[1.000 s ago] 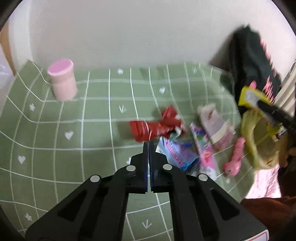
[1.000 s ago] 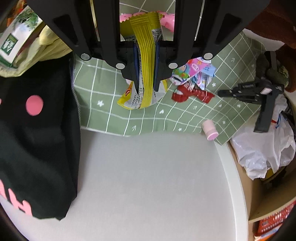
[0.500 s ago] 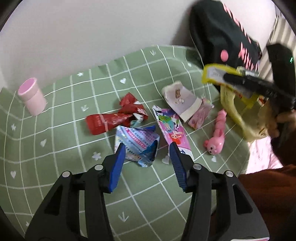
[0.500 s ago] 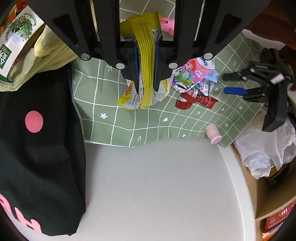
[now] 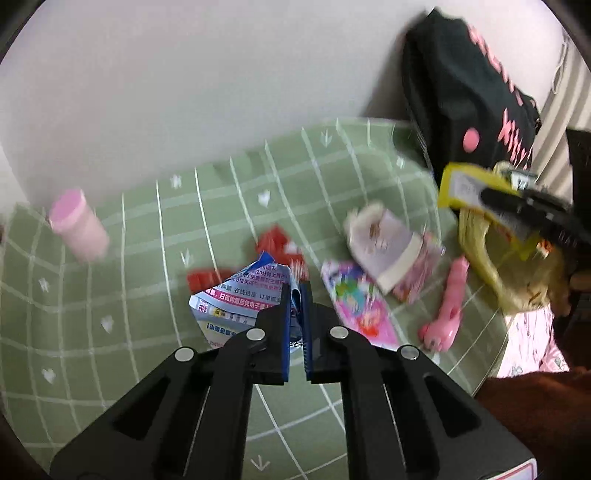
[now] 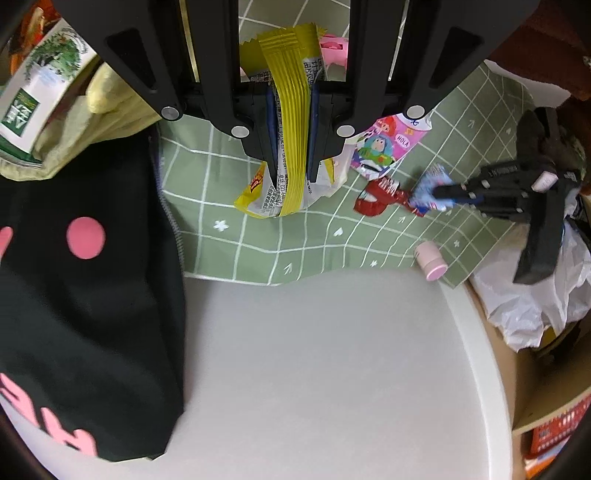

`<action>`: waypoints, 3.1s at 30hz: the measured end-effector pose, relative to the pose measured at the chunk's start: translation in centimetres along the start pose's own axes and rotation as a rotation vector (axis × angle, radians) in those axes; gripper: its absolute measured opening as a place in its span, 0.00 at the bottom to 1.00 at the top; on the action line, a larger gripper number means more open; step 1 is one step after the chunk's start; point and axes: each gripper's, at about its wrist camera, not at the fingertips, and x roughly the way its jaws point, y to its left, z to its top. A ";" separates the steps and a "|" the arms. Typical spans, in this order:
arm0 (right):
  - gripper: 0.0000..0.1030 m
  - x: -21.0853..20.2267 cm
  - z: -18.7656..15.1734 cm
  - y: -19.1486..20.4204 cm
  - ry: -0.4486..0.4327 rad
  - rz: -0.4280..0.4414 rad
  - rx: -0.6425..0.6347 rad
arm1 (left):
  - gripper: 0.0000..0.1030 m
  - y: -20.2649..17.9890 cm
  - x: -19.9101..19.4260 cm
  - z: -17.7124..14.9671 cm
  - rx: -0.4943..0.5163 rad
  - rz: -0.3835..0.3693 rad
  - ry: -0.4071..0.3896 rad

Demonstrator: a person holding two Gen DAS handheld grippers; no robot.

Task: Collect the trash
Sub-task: 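Carry both wrappers into the yellow trash bag and open both tools, then withdraw both tools from the trash bag back toward the table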

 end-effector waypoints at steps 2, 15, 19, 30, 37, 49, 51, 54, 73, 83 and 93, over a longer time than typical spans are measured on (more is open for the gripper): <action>0.14 -0.7 0.2 -0.3 -0.017 -0.008 0.012 | 0.05 -0.6 -0.9 1.2 0.030 0.002 -0.035; 0.14 -11.2 1.5 -3.6 -0.222 -0.205 0.060 | 0.05 -10.4 -3.8 10.2 0.246 -0.260 -0.221; 0.14 -16.0 0.8 -6.4 -0.276 -0.330 0.102 | 0.05 -15.8 -3.6 13.2 0.310 -0.449 -0.239; 0.14 -22.7 -5.7 -14.5 -0.272 -0.509 0.383 | 0.05 -28.0 3.7 14.3 0.351 -0.867 0.019; 0.14 -20.8 -6.8 -15.9 -0.248 -0.447 0.433 | 0.06 -33.4 10.0 12.1 0.441 -0.719 0.142; 0.14 -12.5 -8.0 -18.0 -0.071 -0.348 0.448 | 0.04 -32.1 14.7 11.5 0.421 -0.567 0.202; 0.14 -12.3 -8.0 -18.1 -0.069 -0.358 0.446 | 0.04 -31.8 15.3 11.3 0.407 -0.574 0.220; 0.14 -12.4 -7.9 -18.2 -0.077 -0.364 0.453 | 0.04 -31.7 15.3 10.9 0.408 -0.577 0.223; 0.37 -12.9 -8.0 -17.2 -0.084 -0.423 0.471 | 0.25 -27.2 9.5 10.2 0.352 -0.692 0.185; 0.49 -14.6 -7.1 -16.3 -0.176 -0.381 0.473 | 0.46 -25.7 6.4 10.2 0.326 -0.703 0.108; 0.53 -12.0 -8.1 -16.4 -0.017 -0.305 0.522 | 0.47 -21.4 5.0 10.5 0.203 -0.662 0.051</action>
